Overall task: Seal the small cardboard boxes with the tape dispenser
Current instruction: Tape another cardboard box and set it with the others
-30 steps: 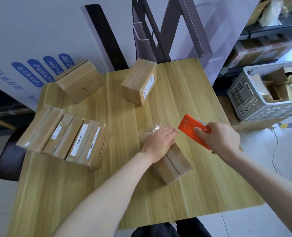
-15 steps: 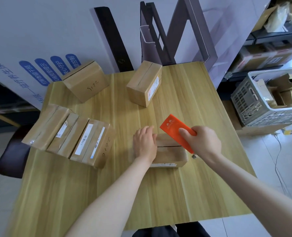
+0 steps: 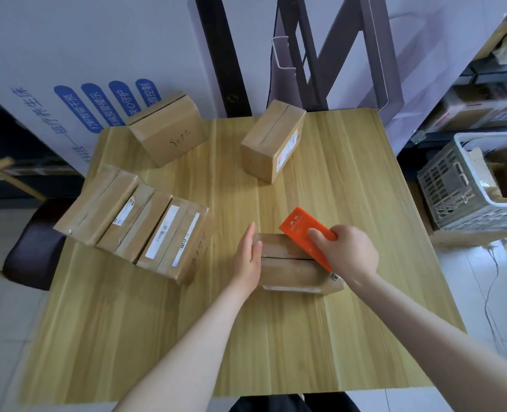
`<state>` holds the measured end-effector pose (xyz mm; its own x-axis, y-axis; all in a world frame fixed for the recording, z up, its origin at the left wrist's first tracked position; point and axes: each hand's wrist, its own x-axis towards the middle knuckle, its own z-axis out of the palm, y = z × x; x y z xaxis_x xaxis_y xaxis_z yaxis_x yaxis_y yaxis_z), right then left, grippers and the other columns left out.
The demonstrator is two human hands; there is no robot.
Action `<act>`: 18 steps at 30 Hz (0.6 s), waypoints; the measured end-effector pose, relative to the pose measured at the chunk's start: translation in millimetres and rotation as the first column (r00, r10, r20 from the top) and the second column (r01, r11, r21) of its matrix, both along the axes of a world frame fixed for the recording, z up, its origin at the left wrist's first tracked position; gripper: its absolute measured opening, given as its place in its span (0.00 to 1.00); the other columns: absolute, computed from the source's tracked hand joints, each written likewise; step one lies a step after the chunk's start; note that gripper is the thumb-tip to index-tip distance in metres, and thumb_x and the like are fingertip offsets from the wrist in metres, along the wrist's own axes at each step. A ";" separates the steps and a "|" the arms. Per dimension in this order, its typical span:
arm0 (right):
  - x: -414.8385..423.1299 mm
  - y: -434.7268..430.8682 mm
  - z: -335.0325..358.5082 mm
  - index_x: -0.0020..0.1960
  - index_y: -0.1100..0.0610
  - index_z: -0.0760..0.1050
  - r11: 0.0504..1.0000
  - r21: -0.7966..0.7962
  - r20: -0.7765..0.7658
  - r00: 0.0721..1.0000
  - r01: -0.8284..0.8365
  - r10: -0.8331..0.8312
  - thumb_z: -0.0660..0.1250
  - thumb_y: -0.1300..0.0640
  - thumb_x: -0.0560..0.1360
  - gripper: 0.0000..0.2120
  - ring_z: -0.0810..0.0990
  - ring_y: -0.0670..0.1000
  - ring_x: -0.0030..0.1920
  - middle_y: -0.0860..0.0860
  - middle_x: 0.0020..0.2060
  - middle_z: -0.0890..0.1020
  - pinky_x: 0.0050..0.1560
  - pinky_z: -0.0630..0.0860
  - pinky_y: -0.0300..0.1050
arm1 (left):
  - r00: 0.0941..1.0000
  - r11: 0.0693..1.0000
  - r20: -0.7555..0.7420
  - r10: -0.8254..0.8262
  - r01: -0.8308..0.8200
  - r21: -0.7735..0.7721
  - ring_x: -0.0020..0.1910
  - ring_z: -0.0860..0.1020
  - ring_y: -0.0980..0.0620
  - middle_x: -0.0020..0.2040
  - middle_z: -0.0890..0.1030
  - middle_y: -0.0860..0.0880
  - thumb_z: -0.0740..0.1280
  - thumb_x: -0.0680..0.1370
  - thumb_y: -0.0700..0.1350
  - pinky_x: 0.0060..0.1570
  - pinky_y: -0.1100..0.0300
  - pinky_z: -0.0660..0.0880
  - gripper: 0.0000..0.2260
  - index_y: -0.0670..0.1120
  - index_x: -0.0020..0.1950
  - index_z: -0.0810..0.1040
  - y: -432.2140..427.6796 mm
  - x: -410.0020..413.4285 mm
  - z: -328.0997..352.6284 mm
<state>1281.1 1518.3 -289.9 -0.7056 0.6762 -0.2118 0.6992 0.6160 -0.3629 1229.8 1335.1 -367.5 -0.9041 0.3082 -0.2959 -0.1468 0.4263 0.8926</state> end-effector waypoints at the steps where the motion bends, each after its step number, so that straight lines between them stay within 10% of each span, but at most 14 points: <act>1: -0.5 -0.2 0.1 0.31 0.57 0.71 1.000 0.001 0.004 1.000 0.000 0.000 0.63 0.37 0.72 0.24 0.71 0.46 0.27 0.48 0.26 0.74 0.27 0.59 0.38 | 1.000 0.999 0.026 0.007 -0.008 0.037 0.73 0.58 0.63 0.75 0.60 0.58 0.52 0.84 0.47 0.65 0.72 0.54 0.21 0.53 0.77 0.56 0.2 -0.2 0.9; 9: -2.4 1.2 -0.6 0.33 0.58 0.74 1.000 -0.013 0.024 1.000 0.004 -0.004 0.63 0.36 0.72 0.25 0.74 0.48 0.29 0.49 0.27 0.76 0.27 0.62 0.39 | 0.870 0.950 0.467 0.160 -0.265 0.168 0.74 0.62 0.51 0.76 0.63 0.50 0.49 0.82 0.60 0.73 0.50 0.59 0.25 0.51 0.76 0.62 -1.4 -1.5 4.3; 13: -1.2 5.2 -2.5 0.32 0.58 0.72 0.999 -0.048 0.019 1.000 0.026 -0.025 0.63 0.37 0.72 0.25 0.74 0.50 0.28 0.50 0.26 0.75 0.27 0.63 0.39 | 0.943 0.931 0.099 0.316 -0.329 0.156 0.61 0.74 0.62 0.63 0.78 0.54 0.59 0.82 0.51 0.59 0.71 0.68 0.11 0.54 0.60 0.78 -29.1 16.6 7.9; 18: -3.8 1.4 -4.2 0.33 0.58 0.73 1.000 0.014 0.026 1.000 0.008 -0.008 0.62 0.36 0.72 0.25 0.73 0.48 0.27 0.50 0.26 0.75 0.27 0.61 0.38 | 0.977 0.999 -0.214 -0.017 0.006 -0.047 0.44 0.79 0.61 0.48 0.81 0.54 0.79 0.66 0.41 0.46 0.73 0.74 0.17 0.48 0.53 0.82 -65.4 36.9 -6.9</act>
